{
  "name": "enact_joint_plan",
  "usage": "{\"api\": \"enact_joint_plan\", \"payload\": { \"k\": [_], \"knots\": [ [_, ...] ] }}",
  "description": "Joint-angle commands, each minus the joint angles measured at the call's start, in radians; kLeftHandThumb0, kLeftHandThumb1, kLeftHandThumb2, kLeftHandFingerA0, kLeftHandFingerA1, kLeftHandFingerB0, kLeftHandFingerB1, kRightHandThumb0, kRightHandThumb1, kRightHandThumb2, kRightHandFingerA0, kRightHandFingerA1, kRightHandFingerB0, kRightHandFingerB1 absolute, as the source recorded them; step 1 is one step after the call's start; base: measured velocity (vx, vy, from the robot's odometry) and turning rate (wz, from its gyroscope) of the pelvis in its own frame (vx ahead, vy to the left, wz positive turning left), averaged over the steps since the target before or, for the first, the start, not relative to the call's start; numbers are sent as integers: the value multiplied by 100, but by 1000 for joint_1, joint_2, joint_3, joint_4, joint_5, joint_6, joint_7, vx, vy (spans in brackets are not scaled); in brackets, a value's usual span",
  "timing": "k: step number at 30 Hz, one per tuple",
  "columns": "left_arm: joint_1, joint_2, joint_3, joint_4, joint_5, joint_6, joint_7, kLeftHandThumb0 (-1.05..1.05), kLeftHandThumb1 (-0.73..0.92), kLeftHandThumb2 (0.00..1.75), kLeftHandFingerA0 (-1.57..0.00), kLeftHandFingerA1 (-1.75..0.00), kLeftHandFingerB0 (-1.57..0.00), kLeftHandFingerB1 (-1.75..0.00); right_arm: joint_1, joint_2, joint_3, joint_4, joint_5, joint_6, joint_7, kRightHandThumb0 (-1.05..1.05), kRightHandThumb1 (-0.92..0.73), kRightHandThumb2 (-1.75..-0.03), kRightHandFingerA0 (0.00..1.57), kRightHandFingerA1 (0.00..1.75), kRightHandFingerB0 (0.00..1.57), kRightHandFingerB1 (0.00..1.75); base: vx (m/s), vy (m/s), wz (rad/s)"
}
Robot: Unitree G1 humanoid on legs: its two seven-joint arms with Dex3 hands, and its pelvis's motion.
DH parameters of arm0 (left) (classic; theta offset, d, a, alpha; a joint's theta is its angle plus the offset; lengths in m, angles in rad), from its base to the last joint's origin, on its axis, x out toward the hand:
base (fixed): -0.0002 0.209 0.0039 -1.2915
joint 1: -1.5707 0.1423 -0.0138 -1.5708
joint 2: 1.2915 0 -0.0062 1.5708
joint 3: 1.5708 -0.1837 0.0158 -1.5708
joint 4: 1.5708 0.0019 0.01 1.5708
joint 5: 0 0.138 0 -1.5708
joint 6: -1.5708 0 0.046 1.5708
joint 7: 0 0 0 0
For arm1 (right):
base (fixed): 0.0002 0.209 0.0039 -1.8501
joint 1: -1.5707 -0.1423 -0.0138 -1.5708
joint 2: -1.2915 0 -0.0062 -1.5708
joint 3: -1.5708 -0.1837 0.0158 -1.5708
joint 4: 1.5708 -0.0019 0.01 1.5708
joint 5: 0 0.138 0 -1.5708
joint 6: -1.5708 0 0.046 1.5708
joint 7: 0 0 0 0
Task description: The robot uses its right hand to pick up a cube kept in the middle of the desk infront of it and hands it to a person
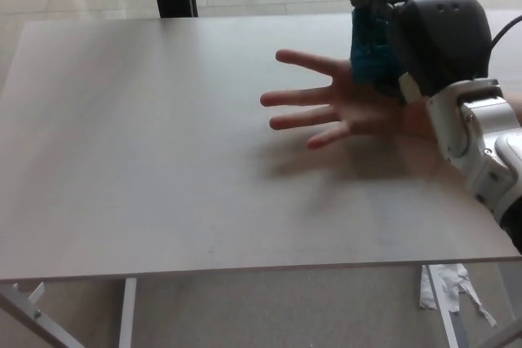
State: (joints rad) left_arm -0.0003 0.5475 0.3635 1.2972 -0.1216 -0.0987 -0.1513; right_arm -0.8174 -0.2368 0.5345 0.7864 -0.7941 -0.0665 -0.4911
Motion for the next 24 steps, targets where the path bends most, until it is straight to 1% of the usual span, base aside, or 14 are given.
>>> {"api": "enact_joint_plan", "payload": {
  "k": [1, 10, 12, 13, 14, 15, 16, 17, 18, 19, 20, 22, 23, 24],
  "knots": [
    [8, 3, -4, 1, 6, -22, 8, -59, 61, 58, -69, -66, -60, -45, 20, 30, 48, 88, -41, -7, -42, -35, -52, -59, 84, 163, 93, 68, 0, 0, 0],
    [6, 0, 3, -4, -6, -9, -2, -58, 60, 58, -69, -64, -59, -44, 7, 61, 91, 202, -69, 8, -95, -38, -53, -56, 85, 161, 93, 66, 0, 0, 0],
    [13, 2, -4, -5, 2, -24, -12, -60, 61, 58, -68, -65, -59, -44, -6, 53, 109, 202, -83, 50, -32, -36, -55, -56, 83, 159, 91, 70, 0, 0, 0],
    [13, 2, -4, -5, 2, -25, -12, -60, 61, 59, -68, -65, -60, -44, -9, 50, 118, 207, -90, 61, -29, -44, -45, -69, 91, 148, 93, 85, 0, 0, 0],
    [11, 1, -3, -2, 2, -24, -7, -59, 61, 59, -70, -65, -60, -44, -14, 43, 126, 201, -96, 90, 21, -36, -59, -62, 75, 154, 86, 82, 0, 0, 0],
    [10, 1, -5, 0, 5, -24, -1, -60, 61, 59, -70, -63, -60, -43, -18, 40, 133, 195, -101, 117, 62, -44, -47, -88, 82, 118, 79, 86, 0, 0, 0],
    [10, 1, -8, -1, 9, -23, 4, -60, 61, 59, -70, -63, -60, -43, -21, 39, 141, 190, -107, 140, 93, -44, -47, -88, 82, 118, 79, 86, 0, 0, 0],
    [7, 0, -2, -3, 1, -22, 3, -59, 60, 59, -70, -64, -59, -44, -25, 36, 149, 183, -114, 164, 123, -34, -61, -60, 64, 130, 77, 62, 0, 0, 0],
    [4, 0, -4, -3, 3, -17, 8, -58, 60, 58, -69, -63, -59, -44, -21, 33, 142, 171, -103, 170, 140, -31, -57, -62, 61, 92, 67, 48, 0, 0, 0],
    [4, -1, -3, -2, 3, -20, 8, -56, 61, 58, -69, -63, -59, -44, -24, 37, 142, 167, -99, 205, 194, -36, -54, -56, 28, 46, 43, 34, 0, 0, 0],
    [3, 0, 1, 1, -1, -18, 1, -59, 61, 57, -68, -61, -59, -43, -25, 34, 145, 160, -102, 216, 217, -54, -40, -73, 13, 50, 25, 43, 0, 0, 0],
    [5, 0, 5, 0, -5, -20, -6, -60, 61, 58, -69, -62, -62, -45, -24, 32, 147, 144, -102, 233, 251, -63, -38, -75, 4, 39, 17, 42, 0, 0, 0],
    [5, 0, 3, -1, -4, -17, -3, -58, 61, 59, -69, -63, -60, -44, -26, 28, 146, 124, -97, 240, 287, -77, -44, -81, 0, 16, 2, 22, 0, 0, 0],
    [6, 1, -3, -3, 4, -18, 5, -58, 61, 58, -72, -68, -64, -47, -29, 22, 143, 95, -89, 240, 335, -75, -43, -84, 0, 21, 3, 20, 0, 0, 0]
  ]
}}
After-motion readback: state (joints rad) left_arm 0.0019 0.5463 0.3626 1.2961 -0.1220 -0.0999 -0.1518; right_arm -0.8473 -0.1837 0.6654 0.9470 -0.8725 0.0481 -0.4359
